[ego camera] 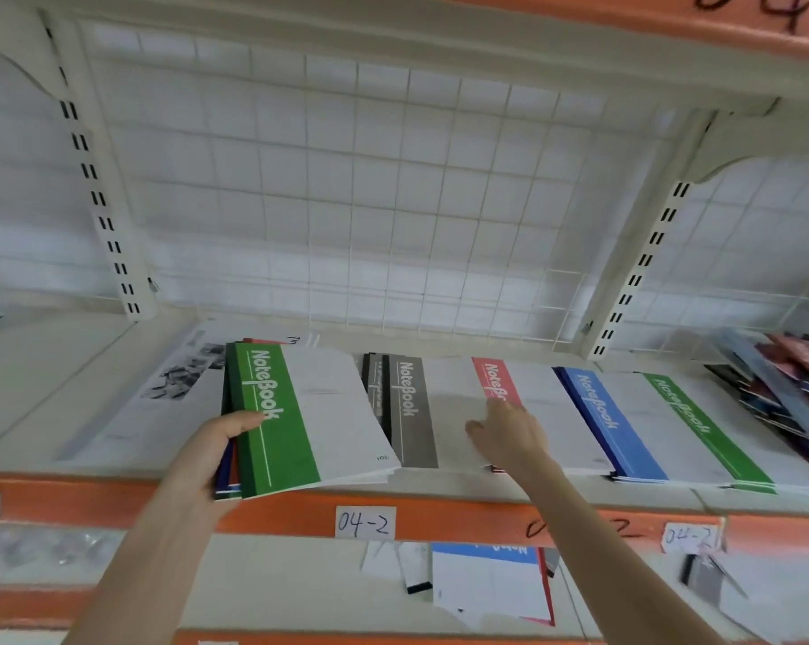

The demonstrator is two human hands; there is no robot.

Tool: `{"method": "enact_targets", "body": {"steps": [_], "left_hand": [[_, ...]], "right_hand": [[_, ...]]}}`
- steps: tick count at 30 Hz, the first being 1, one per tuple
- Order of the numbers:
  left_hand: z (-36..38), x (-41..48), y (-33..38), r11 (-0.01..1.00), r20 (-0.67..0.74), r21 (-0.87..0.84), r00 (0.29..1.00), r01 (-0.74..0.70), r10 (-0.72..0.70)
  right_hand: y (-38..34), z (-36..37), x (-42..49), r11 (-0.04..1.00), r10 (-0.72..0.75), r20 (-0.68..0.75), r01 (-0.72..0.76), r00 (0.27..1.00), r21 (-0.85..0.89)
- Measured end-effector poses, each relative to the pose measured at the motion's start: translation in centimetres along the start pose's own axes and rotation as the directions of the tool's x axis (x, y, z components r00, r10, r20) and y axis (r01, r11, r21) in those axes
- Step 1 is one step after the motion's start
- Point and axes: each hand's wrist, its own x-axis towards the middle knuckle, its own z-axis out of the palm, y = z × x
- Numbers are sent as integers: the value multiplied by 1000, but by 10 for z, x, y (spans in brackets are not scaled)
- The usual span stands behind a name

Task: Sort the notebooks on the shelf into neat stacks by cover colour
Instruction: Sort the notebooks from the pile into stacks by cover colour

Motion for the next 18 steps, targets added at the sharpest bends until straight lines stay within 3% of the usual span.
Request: {"method": "enact_targets", "body": {"steps": [11,14,16,18], "left_hand": [[-35,11,14,997,70,63,996,44,-48],[-28,13,11,993,109,110,993,41,-54],[-19,15,8,990,155,138,987,22,-43],[-8,17,4,988,196,157,980,7,-38]], "right_hand": [[-37,15,-19,997,23,-106,-31,994,-74],[-41,12,-23,992,-23,-195,46,981,116],[-48,8,-27,925,11,-31,1,999,381],[-56,2,-35,791,24,231,-160,973,591]]}}
